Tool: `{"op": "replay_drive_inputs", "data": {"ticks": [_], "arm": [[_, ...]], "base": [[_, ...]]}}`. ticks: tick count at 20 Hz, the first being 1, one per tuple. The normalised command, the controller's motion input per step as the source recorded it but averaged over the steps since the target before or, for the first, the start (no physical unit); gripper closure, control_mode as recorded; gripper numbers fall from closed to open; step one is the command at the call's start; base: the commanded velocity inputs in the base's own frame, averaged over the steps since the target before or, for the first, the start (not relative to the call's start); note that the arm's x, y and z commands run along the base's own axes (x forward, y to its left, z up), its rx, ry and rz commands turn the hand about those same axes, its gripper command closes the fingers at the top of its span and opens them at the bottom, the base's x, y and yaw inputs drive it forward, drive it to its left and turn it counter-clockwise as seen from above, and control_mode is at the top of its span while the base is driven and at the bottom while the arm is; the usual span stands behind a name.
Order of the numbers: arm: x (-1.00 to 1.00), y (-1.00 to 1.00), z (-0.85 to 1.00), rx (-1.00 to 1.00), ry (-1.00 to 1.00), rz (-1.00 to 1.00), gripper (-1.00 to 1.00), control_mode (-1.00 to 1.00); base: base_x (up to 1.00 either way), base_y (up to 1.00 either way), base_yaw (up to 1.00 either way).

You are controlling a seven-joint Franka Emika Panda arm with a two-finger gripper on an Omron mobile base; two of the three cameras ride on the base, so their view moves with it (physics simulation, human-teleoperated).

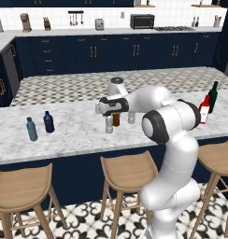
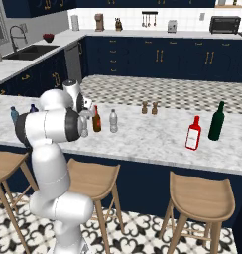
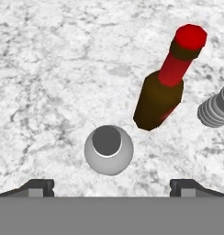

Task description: Move the plastic bottles in the middle to the plastics group, and the glass bottles in the middle to the glass group.

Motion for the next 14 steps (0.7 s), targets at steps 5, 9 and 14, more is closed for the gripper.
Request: {"op": "replay_drive_inputs", "data": {"ticks": [5,9,14], "arm": [[0.00,0.00,-0.10,0.00,0.00,0.00,-1.00,-1.00],[0.00,0.00,-0.05,0.00,0.00,0.00,-1.00,-1.00],[0.11,0.01,-0.09,0.00,0.00,0.00,-1.00,-1.00]], "base": [[0.00,0.00,0.00],[0.00,0.00,0.00],[0.00,0.00,0.00]]}}
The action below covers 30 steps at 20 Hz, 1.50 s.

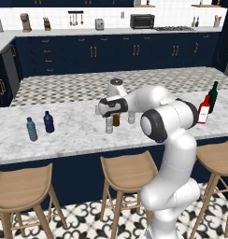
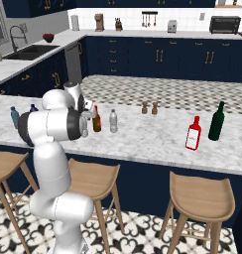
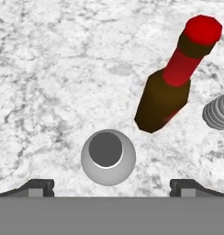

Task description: Move the plastic bottles in the middle to the plastics group, and the glass bottles in the middle to the glass group.

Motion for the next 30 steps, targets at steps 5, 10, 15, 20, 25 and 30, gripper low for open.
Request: {"op": "replay_drive_inputs", "data": {"ticks": [5,10,15,20,25,30], "arm": [[0.07,0.00,-0.06,0.00,0.00,0.00,-1.00,-1.00],[0.01,0.00,-0.07,0.00,0.00,0.00,-1.00,-1.00],[0.04,0.00,-0.05,0.00,0.00,0.00,-1.00,-1.00],[0.02,0.01,0.00,0.00,0.00,0.00,-1.00,-1.00],[0.00,0.08,-0.01,0.00,0.00,0.00,-1.00,-1.00],[0.03,0.05,-0.10,0.00,0.00,0.00,-1.00,-1.00]], "base": [[0.00,0.00,0.00],[0.00,0.00,0.00],[0.00,0.00,0.00],[0.00,0.00,0.00],[0.00,0.00,0.00],[0.00,0.00,0.00]]}}
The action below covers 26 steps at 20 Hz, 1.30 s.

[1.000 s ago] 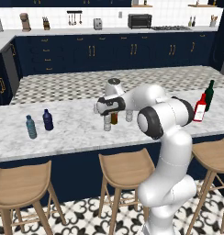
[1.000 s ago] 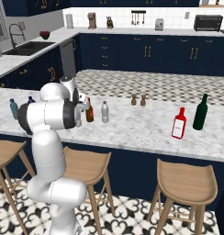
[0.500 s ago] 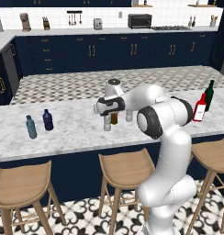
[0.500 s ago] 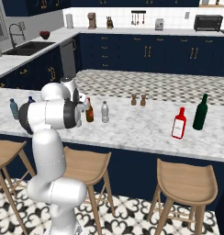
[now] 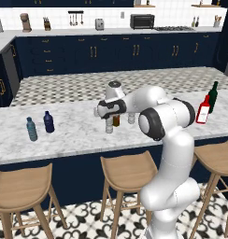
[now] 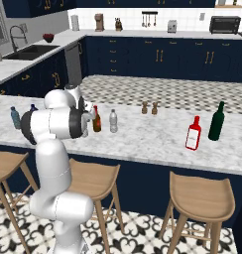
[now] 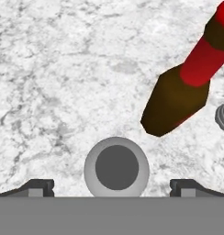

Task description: Move the plastic bottles in the middle to the plastics group, and the glass bottles in the middle to the glass group.

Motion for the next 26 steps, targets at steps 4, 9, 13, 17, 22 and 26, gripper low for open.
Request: {"op": "replay_drive_inputs", "data": {"ticks": [4,9,13,17,22,26], "arm": [[0.00,0.00,-0.03,0.00,0.00,0.00,-1.00,-1.00],[0.11,0.00,0.00,0.00,0.00,0.00,-1.00,-1.00],[0.22,0.00,0.00,0.00,0.00,0.00,-1.00,-1.00],[0.06,0.00,0.00,0.00,0.00,0.00,-1.00,-1.00],[0.00,0.00,0.00,0.00,0.00,0.00,-1.00,-1.00],[0.00,0.00,0.00,0.00,0.00,0.00,-1.00,-1.00]], "base": [[0.00,0.00,0.00],[0.00,0.00,0.00],[0.00,0.00,0.00],[0.00,0.00,0.00],[0.00,0.00,0.00],[0.00,0.00,0.00]]}}
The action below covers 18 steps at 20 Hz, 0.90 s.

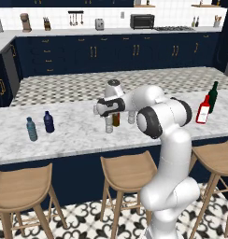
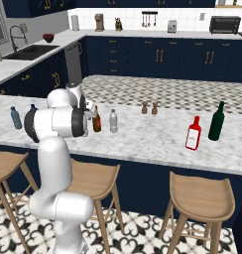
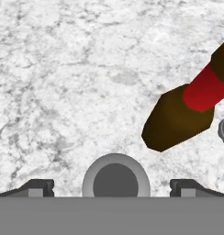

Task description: Move the plastic bottles in the middle to the plastics group, and the glass bottles in the middle to the glass group.

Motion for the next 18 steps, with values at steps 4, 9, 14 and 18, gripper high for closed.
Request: {"op": "replay_drive_inputs", "data": {"ticks": [4,9,14,18], "arm": [[0.00,0.00,0.00,0.00,0.00,0.00,1.00,-1.00],[0.00,0.00,0.00,0.00,0.00,0.00,1.00,-1.00],[-0.24,0.02,0.00,0.00,0.00,0.00,1.00,-1.00],[-0.57,0.26,0.19,0.00,-0.18,0.04,1.00,-1.00]], "base": [[0.00,0.00,0.00],[0.00,0.00,0.00],[0.00,0.00,0.00],[0.00,0.00,0.00]]}}
